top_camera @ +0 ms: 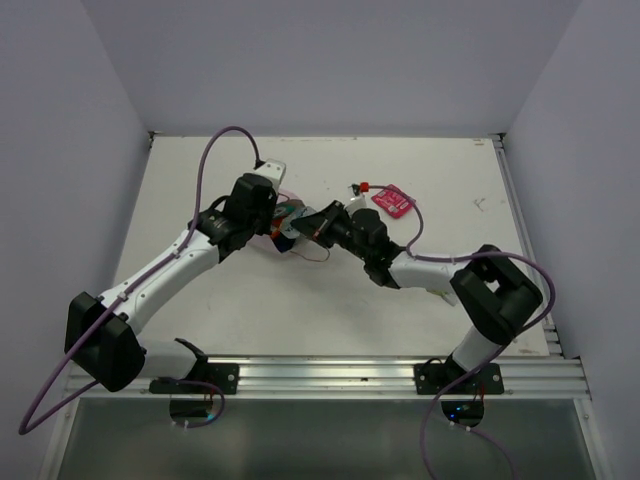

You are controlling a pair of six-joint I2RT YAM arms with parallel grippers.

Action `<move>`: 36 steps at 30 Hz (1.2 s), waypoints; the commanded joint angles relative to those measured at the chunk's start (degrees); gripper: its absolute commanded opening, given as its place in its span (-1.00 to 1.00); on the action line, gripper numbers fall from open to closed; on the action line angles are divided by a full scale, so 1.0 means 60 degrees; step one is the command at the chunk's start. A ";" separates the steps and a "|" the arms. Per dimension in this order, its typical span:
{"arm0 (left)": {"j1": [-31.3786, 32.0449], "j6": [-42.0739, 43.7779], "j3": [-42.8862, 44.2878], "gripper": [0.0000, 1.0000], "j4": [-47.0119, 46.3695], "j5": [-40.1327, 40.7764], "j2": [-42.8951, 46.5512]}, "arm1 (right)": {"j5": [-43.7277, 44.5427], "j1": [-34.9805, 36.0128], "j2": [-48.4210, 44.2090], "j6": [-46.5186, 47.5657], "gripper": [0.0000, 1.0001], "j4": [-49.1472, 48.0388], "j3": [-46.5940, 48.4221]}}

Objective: Place the snacks into the paper bag
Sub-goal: Place the snack in the paper bag.

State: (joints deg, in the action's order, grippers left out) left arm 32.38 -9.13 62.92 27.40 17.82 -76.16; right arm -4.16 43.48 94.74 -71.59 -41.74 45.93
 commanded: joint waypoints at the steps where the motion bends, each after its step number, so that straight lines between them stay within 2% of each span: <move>1: 0.0111 0.0290 0.0441 -1.00 -0.0363 0.0661 0.0228 | -0.0170 0.0062 0.0498 -0.0460 -1.00 -0.1597 0.0664; 12: 0.0228 0.0100 0.0676 -1.00 -0.0128 0.0839 0.0242 | 0.0035 0.0223 0.1888 -0.0651 -1.00 -0.3940 0.1016; 19: 0.0243 -0.0076 0.0735 -1.00 -0.0025 0.0604 0.0315 | 0.0064 0.0252 0.2608 -0.0549 -1.00 -0.4455 0.1338; 26: 0.0243 -0.0105 0.0706 -1.00 0.0033 0.0589 0.0432 | 0.0093 0.0326 0.3135 -0.0343 -1.00 -0.3622 0.1836; 36: 0.0257 0.0027 0.0574 -1.00 -0.0040 0.0691 0.0696 | 0.0665 0.0604 0.3414 0.0228 -1.00 -0.0166 0.3491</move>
State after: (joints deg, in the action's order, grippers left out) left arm 33.45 -8.86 64.51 29.02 21.32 -75.18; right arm -2.79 46.52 114.89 -72.60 -49.91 63.07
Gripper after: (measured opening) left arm 0.018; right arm 0.021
